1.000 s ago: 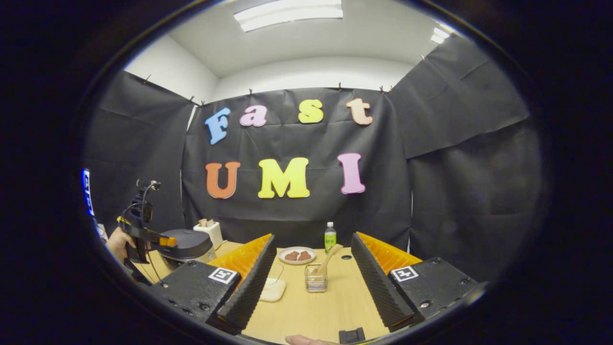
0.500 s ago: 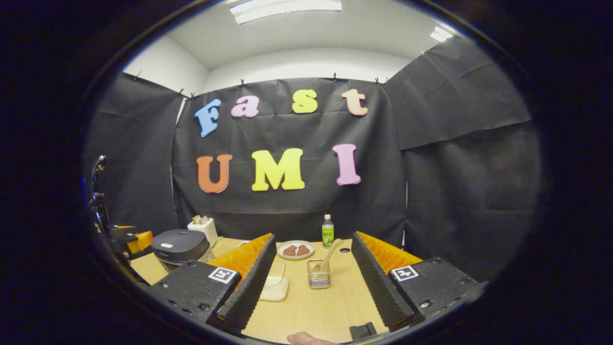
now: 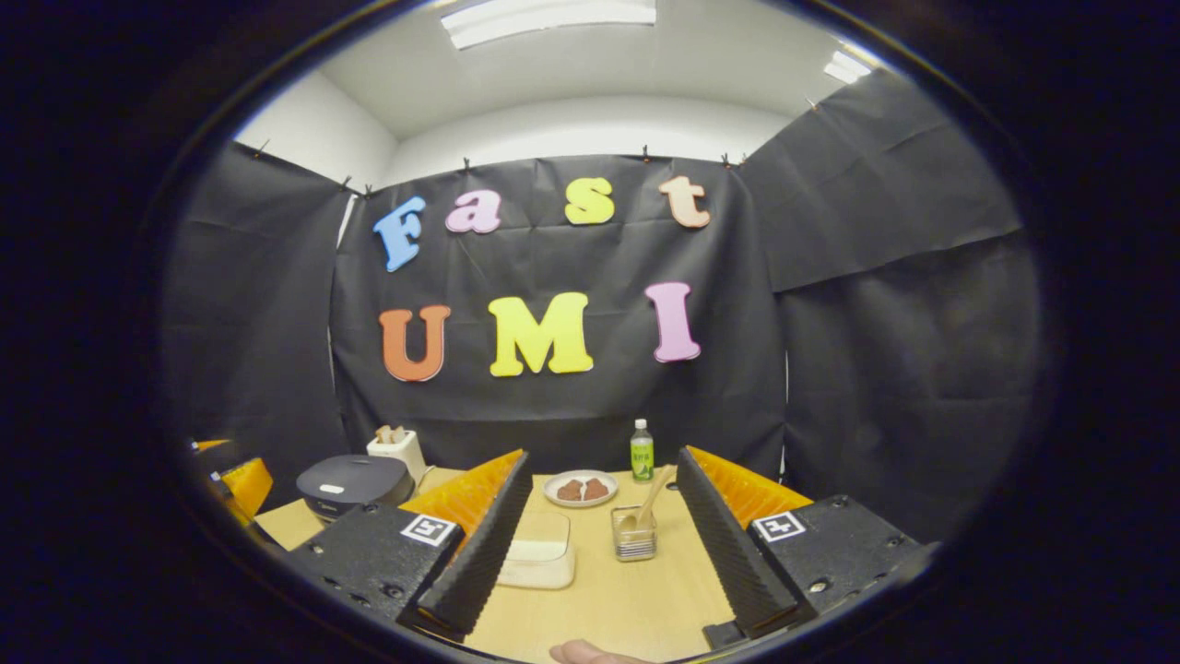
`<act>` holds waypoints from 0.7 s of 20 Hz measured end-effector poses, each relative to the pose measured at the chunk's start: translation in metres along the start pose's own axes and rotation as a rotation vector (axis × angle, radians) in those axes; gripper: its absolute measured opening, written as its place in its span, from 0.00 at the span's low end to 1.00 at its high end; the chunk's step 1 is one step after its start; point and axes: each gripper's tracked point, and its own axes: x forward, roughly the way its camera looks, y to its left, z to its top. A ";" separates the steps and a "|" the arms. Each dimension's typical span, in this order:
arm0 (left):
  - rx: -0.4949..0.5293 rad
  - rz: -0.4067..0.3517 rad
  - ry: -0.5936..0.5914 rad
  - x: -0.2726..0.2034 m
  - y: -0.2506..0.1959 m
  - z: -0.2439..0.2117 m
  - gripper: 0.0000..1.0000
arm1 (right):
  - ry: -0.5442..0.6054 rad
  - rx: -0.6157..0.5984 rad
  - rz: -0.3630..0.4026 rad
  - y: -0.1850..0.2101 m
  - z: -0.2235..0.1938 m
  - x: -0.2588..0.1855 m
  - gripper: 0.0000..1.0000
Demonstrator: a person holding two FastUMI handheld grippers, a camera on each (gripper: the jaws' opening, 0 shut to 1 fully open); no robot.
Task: Close the left gripper, press the button to open the rice cooker; take a wooden spoon from the chopstick holder with the right hand, scoop a spoonful of rice and pour it into the rice cooker, then put the wooden spoon back into the chopstick holder.
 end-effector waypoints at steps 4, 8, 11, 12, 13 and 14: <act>0.024 0.016 0.000 -0.004 -0.012 -0.005 0.95 | 0.019 -0.042 -0.028 -0.002 0.008 -0.007 1.00; 0.012 0.004 -0.031 -0.011 -0.009 0.001 0.95 | -0.010 -0.042 -0.025 0.003 0.011 -0.016 1.00; -0.031 0.041 -0.057 -0.019 0.011 0.009 0.96 | 0.005 -0.030 -0.014 0.007 0.004 -0.014 1.00; -0.035 0.045 -0.058 -0.021 0.014 0.008 0.96 | 0.009 -0.026 -0.010 0.009 0.002 -0.013 0.91; -0.031 0.042 -0.062 -0.023 0.015 0.007 0.95 | 0.011 -0.027 -0.008 0.010 0.000 -0.012 0.91; -0.030 0.030 -0.069 -0.025 0.016 0.007 0.95 | 0.011 -0.033 -0.010 0.011 -0.001 -0.012 0.91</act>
